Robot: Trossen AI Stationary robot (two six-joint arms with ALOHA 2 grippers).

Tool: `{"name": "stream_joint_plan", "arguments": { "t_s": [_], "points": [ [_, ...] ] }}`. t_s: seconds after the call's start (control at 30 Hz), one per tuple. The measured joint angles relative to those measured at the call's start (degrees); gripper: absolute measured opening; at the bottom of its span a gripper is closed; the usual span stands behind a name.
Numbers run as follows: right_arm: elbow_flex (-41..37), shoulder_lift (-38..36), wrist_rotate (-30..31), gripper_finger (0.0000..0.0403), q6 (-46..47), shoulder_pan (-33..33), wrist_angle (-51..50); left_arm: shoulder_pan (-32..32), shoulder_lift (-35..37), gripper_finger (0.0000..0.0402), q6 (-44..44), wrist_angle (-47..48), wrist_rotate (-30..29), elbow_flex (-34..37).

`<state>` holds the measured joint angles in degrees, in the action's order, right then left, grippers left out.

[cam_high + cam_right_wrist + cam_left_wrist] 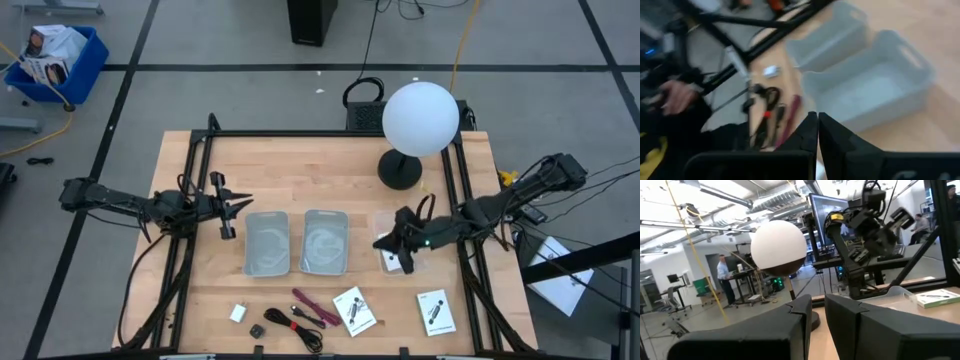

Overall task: Pick and place items into bin
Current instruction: Put the left white card reader box into the transparent bin

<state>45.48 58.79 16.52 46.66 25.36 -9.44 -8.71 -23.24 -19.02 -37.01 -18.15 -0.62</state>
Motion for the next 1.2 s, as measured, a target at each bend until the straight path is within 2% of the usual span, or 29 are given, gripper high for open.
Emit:
{"name": "stream_joint_plan", "arguments": {
  "t_s": [0.17, 0.43, 0.5, 0.67, 0.83, 0.97, 1.07, 1.2],
  "points": [
    [0.02, 6.7, 1.5, 0.0002, -3.27, 2.45, 10.59, 0.0, -0.01, 0.0063, 1.05, 0.01, 0.0, 0.0],
    [0.02, 22.72, 1.16, 0.0002, -5.52, 4.98, 28.79, 0.0, 0.01, 0.0063, 1.98, 0.04, -0.01, 0.0],
    [0.01, 26.03, -1.91, 0.0004, -7.77, 5.45, 33.54, 0.0, 0.0, 0.0063, 1.98, 0.14, 0.01, 0.0],
    [0.02, 30.92, -14.58, 0.0002, -11.92, 5.56, 43.59, 0.0, 0.0, 0.0063, 1.98, 0.44, 0.0, 0.0],
    [0.02, 34.8, -13.16, 0.0002, -8.51, 5.51, 52.22, 0.0, 0.01, 0.0063, 1.96, 0.44, 0.0, 0.0],
    [0.02, 37.21, -6.86, 0.0001, -4.75, 5.3, 52.82, 0.0, -0.01, 0.0063, 1.95, 0.44, 0.0, 0.0],
    [0.06, 38.03, -5.89, 0.0008, -0.29, 4.65, 52.13, 0.0, -0.01, 0.0063, 1.94, 0.48, 0.01, 0.0],
    [5.75, 37.84, -4.55, 0.0034, -0.22, 6.57, 40.1, 0.0, -0.01, 0.0063, 1.79, 1.42, 0.01, 0.01]
  ]
}}
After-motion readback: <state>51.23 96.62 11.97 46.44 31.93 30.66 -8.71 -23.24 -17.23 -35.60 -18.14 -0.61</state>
